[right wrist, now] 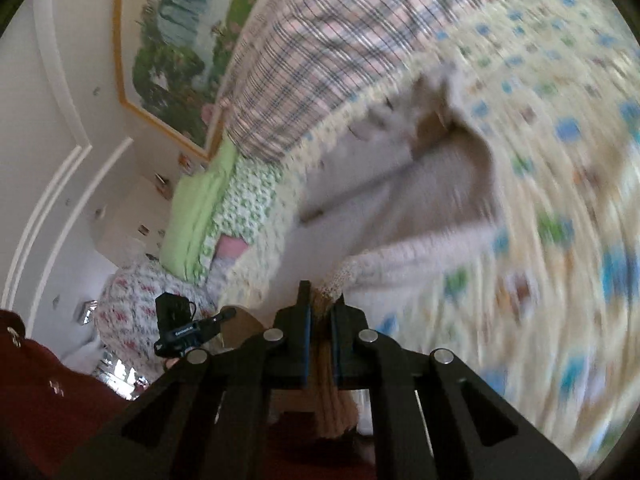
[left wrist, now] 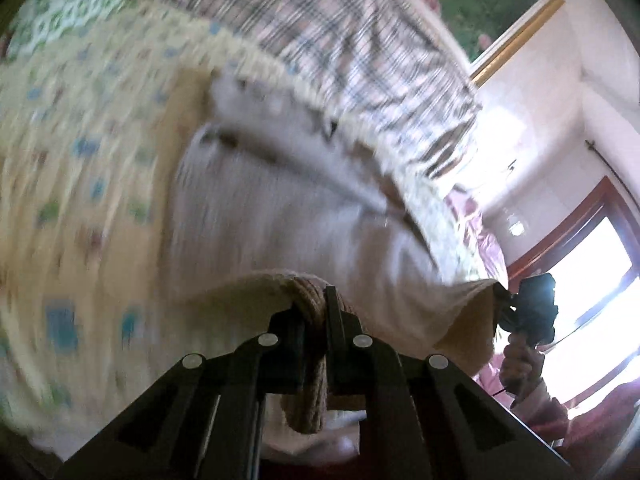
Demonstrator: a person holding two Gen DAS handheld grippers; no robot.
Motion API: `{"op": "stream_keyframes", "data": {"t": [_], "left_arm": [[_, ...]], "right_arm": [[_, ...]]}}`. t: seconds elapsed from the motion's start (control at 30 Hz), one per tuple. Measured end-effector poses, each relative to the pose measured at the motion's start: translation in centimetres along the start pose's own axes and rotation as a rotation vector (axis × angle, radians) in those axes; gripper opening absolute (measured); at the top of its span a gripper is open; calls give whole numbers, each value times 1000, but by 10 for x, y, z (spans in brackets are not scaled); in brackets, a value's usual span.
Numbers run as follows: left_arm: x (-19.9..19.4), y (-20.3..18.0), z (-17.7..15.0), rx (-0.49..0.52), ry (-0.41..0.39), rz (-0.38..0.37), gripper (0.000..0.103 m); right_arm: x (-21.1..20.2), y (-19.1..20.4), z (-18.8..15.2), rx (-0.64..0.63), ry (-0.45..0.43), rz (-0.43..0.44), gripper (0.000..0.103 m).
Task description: Fold small clothes
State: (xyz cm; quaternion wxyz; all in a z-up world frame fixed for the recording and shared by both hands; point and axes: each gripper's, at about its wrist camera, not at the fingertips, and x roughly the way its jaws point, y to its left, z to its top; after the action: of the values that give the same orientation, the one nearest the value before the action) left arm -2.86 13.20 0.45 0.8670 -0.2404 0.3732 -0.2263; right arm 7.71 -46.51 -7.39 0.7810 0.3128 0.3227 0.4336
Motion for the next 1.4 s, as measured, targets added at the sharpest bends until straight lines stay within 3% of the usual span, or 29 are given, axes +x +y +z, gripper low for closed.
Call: {"op": "stream_keyframes", "data": {"t": [0.33, 0.47, 0.63, 0.83, 1.0, 1.17, 1.23, 1.3, 1.4], "left_arm": [[75, 5, 147, 32, -183, 56, 5], [111, 8, 191, 55, -189, 76, 5], [167, 38, 229, -3, -148, 128, 5], [217, 78, 239, -56, -65, 194, 6], [236, 94, 233, -82, -13, 225, 9], [208, 72, 209, -45, 7, 210, 35], [199, 54, 193, -8, 27, 167, 38], [204, 34, 177, 34, 70, 123, 38], [232, 1, 158, 130, 168, 90, 38]], "right_arm": [[68, -38, 132, -6, -140, -163, 8], [97, -52, 176, -9, -151, -206, 8], [135, -79, 207, -10, -116, -315, 8], [174, -111, 215, -16, -42, -430, 8], [181, -131, 213, 26, -21, -466, 13], [145, -115, 202, 55, -115, -449, 37], [137, -96, 193, 14, -127, -420, 37], [146, -77, 181, -50, -75, -350, 37], [190, -47, 155, -205, 117, -275, 37]]}}
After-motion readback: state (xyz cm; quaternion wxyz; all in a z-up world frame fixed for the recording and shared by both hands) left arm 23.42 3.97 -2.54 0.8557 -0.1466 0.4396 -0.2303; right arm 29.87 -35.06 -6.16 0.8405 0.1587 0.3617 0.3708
